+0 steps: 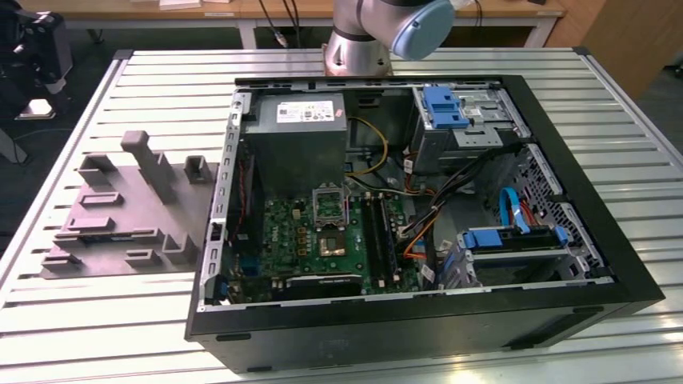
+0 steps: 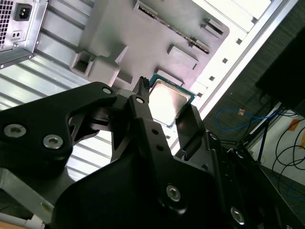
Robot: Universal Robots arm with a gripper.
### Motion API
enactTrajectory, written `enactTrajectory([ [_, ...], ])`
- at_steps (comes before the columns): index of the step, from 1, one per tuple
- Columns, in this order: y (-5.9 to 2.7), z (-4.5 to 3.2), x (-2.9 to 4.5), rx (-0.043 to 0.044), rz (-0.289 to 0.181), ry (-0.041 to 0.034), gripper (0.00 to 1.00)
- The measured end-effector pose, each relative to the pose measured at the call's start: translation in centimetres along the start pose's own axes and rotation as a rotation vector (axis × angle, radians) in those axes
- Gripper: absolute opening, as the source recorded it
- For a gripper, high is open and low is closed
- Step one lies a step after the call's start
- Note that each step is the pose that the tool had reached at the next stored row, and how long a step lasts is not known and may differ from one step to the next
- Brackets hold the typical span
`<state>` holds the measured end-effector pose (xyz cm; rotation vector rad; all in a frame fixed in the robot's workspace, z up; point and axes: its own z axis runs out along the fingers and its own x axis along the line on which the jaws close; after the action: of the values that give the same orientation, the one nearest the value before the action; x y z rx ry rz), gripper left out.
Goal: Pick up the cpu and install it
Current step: 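Pick up the cpu and move it towards the insertion slot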
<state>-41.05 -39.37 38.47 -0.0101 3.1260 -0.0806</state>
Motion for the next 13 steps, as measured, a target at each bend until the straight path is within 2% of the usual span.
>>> enactTrajectory([
  [13, 0.0, 0.0, -0.48, 0.0001, 0.0, 0.0001, 0.47],
])
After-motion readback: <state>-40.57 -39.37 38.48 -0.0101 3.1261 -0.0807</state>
